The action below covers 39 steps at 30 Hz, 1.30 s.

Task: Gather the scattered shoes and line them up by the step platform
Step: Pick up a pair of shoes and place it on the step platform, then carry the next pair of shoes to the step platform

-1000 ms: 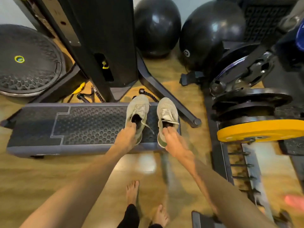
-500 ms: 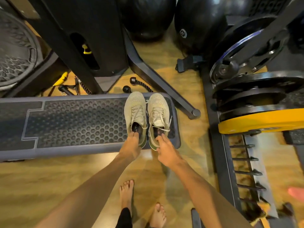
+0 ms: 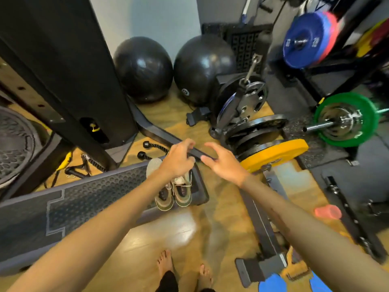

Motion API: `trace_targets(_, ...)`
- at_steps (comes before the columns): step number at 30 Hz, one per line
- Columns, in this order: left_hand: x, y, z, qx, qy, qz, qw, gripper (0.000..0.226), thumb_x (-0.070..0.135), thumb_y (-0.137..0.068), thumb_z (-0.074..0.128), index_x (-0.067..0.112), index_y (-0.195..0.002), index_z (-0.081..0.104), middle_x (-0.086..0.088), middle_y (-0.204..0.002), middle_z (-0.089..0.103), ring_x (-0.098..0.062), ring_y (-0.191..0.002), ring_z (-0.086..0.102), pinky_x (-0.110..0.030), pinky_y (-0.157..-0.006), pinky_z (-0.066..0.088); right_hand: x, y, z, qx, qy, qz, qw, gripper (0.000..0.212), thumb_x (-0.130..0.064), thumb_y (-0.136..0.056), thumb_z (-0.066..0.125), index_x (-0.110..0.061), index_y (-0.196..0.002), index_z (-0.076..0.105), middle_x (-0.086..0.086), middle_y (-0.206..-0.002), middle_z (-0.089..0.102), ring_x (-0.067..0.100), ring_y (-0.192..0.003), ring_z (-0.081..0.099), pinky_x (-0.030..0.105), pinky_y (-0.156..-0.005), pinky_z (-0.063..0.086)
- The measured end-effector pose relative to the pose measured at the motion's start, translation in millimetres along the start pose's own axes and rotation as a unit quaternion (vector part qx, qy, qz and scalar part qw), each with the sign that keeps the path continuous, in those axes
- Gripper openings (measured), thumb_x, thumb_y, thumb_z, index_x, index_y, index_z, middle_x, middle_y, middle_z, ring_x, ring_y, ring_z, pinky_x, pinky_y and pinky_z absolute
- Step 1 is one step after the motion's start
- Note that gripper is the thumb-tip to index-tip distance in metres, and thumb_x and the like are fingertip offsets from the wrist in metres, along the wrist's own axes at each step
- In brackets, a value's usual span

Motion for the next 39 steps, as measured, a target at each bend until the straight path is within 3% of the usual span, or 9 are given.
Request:
trace_targets(3,77,6,-32,-0.011,-0.008,0.069,0.997,0.056,0.007,-0.084,0.056,0.015,-0.137,0.042,-0.005,-0.127,0.060,-0.022,-0.116,0.055,-0.030,-0.097,0.044,-37,30,-76,0.067,0.009,-0.020,0.998,0.052,-0.036,-0.093,0.060,-0.017,-0.139,0.047,0.001,-0.139,0.053,0.013,-0.123,0.052,0.032,-0.104,0.041)
trace_targets(7,188,9,-62,-0.011,0.022,0.142,0.990,0.057,0.002,-0.082,0.058,0.013,-0.136,0.042,-0.007,-0.118,0.065,-0.016,-0.091,0.066,-0.030,-0.085,0.053,-77,63,-159,0.134,0.026,-0.043,0.990,0.051,-0.032,-0.093,0.062,-0.014,-0.138,0.047,0.004,-0.138,0.055,0.018,-0.128,0.050,0.037,-0.099,0.046)
trace_targets(10,265,23,-61,-0.020,0.023,0.205,0.978,0.054,0.004,-0.085,0.059,0.016,-0.135,0.044,-0.004,-0.117,0.065,-0.009,-0.093,0.064,-0.022,-0.085,0.052,-91,107,-212,0.171,0.061,-0.053,0.982,0.053,-0.035,-0.094,0.059,-0.014,-0.141,0.045,0.004,-0.141,0.053,0.021,-0.129,0.048,0.036,-0.101,0.044)
trace_targets(19,478,158,57,-0.088,0.003,0.370,0.925,0.040,0.007,-0.089,0.060,0.011,-0.128,0.052,-0.001,-0.110,0.067,-0.016,-0.095,0.065,-0.022,-0.082,0.050,-19,376,-335,0.334,0.076,0.022,0.939,0.044,-0.034,-0.101,0.048,-0.015,-0.140,0.047,0.002,-0.142,0.052,0.017,-0.127,0.049,0.024,-0.099,0.037)
trace_targets(21,522,202,114,-0.124,-0.012,0.413,0.902,0.038,0.007,-0.089,0.061,0.010,-0.127,0.053,-0.002,-0.109,0.068,-0.016,-0.094,0.065,-0.016,-0.081,0.047,15,456,-348,0.370,0.083,0.065,0.923,0.044,-0.033,-0.100,0.048,-0.014,-0.140,0.048,0.003,-0.141,0.053,0.018,-0.128,0.049,0.025,-0.100,0.035)
trace_targets(26,629,315,260,-0.222,-0.015,0.499,0.838,0.038,0.005,-0.091,0.057,0.012,-0.127,0.053,0.001,-0.112,0.067,-0.014,-0.097,0.063,-0.031,-0.088,0.049,95,656,-369,0.440,0.086,0.174,0.877,0.049,-0.035,-0.100,0.048,-0.012,-0.144,0.043,0.005,-0.145,0.050,0.018,-0.133,0.045,0.017,-0.098,0.030)
trace_targets(30,709,429,359,-0.292,-0.002,0.565,0.772,0.037,0.008,-0.091,0.057,0.013,-0.128,0.053,0.001,-0.116,0.065,-0.011,-0.104,0.061,-0.021,-0.087,0.046,130,810,-372,0.519,0.047,0.239,0.819,0.056,-0.035,-0.100,0.050,-0.015,-0.149,0.034,0.006,-0.146,0.048,0.018,-0.136,0.043,0.025,-0.110,0.031)
trace_targets(33,761,517,422,-0.336,0.016,0.617,0.712,0.036,0.009,-0.093,0.057,0.010,-0.128,0.053,-0.001,-0.118,0.062,-0.009,-0.104,0.059,-0.005,-0.080,0.043,147,923,-366,0.585,0.038,0.269,0.764,0.058,-0.040,-0.100,0.048,-0.018,-0.150,0.031,0.001,-0.148,0.045,0.011,-0.135,0.041,0.013,-0.101,0.027)
trace_targets(39,835,670,538,-0.391,0.053,0.693,0.603,0.027,0.012,-0.092,0.060,0.008,-0.118,0.061,-0.003,-0.111,0.067,-0.013,-0.100,0.062,-0.015,-0.086,0.044,179,1122,-334,0.649,0.068,0.365,0.664,0.058,-0.048,-0.100,0.039,-0.022,-0.151,0.029,-0.003,-0.153,0.038,0.010,-0.139,0.035,0.023,-0.107,0.028)
Point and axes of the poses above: each hand's wrist, its own y-axis away from the middle knuckle, its own z-axis out of the palm, x = y × z, the point moved 9 cm from there along -y, towards the middle knuckle
